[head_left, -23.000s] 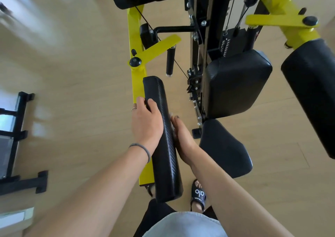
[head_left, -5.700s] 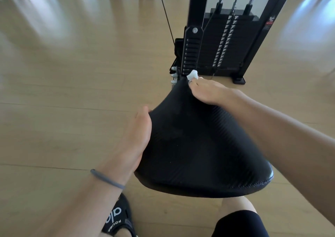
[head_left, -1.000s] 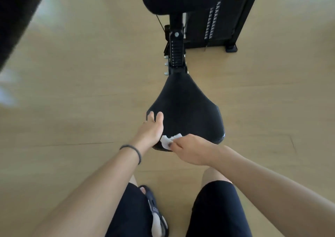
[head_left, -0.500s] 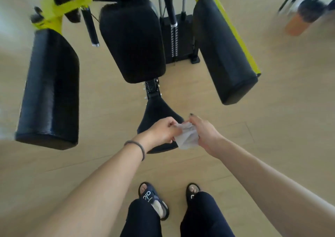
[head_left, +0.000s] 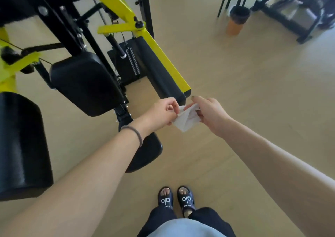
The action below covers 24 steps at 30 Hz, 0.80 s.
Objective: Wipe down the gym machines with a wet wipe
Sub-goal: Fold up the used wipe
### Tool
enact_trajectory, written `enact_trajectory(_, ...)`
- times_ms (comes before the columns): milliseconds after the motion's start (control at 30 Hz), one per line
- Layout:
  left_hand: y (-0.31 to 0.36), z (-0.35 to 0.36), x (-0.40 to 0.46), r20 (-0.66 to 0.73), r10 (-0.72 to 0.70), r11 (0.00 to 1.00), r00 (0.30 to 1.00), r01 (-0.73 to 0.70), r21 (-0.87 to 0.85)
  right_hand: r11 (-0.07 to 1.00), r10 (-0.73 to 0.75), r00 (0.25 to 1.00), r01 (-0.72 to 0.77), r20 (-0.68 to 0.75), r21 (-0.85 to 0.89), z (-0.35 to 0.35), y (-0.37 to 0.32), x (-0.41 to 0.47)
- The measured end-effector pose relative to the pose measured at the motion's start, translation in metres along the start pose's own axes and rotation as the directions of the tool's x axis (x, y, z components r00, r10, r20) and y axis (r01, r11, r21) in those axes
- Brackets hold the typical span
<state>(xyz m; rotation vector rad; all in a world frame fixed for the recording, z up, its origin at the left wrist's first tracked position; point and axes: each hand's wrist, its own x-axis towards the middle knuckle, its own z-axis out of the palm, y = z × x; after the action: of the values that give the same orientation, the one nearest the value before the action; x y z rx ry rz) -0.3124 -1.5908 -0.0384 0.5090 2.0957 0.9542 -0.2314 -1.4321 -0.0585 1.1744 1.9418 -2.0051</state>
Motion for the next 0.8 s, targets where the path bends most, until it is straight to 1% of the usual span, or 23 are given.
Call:
enact_trajectory(100,0.026,0.001,0.019,0.002,0.028,0.996,1.000,-0.028,-0.081,0.998,-0.026,0.998,0.029,-0.062,0.052,-0.021,-0.013,0.003)
enact_trajectory(267,0.073,0.020,0.064,0.023,0.052,0.998,0.998,-0.051,-0.026,0.988,-0.054,0.988,0.074,-0.145,0.137,-0.064,-0.027,0.013)
enact_trajectory(367,0.105,0.035,0.092,0.030,0.100,0.993,0.995,-0.102,0.062,0.978,-0.041,0.987,0.072,-0.157,0.196,-0.098,-0.032,0.025)
enact_trajectory(567,0.176,0.074,0.180,0.047,0.157,0.962,0.986,-0.164,0.220,0.911,-0.004,0.985,0.075,-0.172,0.405,-0.186,-0.052,0.081)
enact_trajectory(633,0.206,0.087,0.212,0.050,0.178,0.941,0.983,-0.185,0.284,0.898,-0.008,0.984,0.084,-0.176,0.432,-0.222,-0.064,0.100)
enact_trajectory(733,0.250,0.104,0.252,0.039,0.217,0.894,0.975,-0.215,0.394,0.888,0.032,0.980,0.062,-0.195,0.455,-0.273,-0.082,0.127)
enact_trajectory(800,0.277,0.112,0.280,0.028,0.241,0.870,0.970,-0.229,0.437,0.898,0.002,0.986,0.071,-0.167,0.433,-0.301,-0.100,0.147)
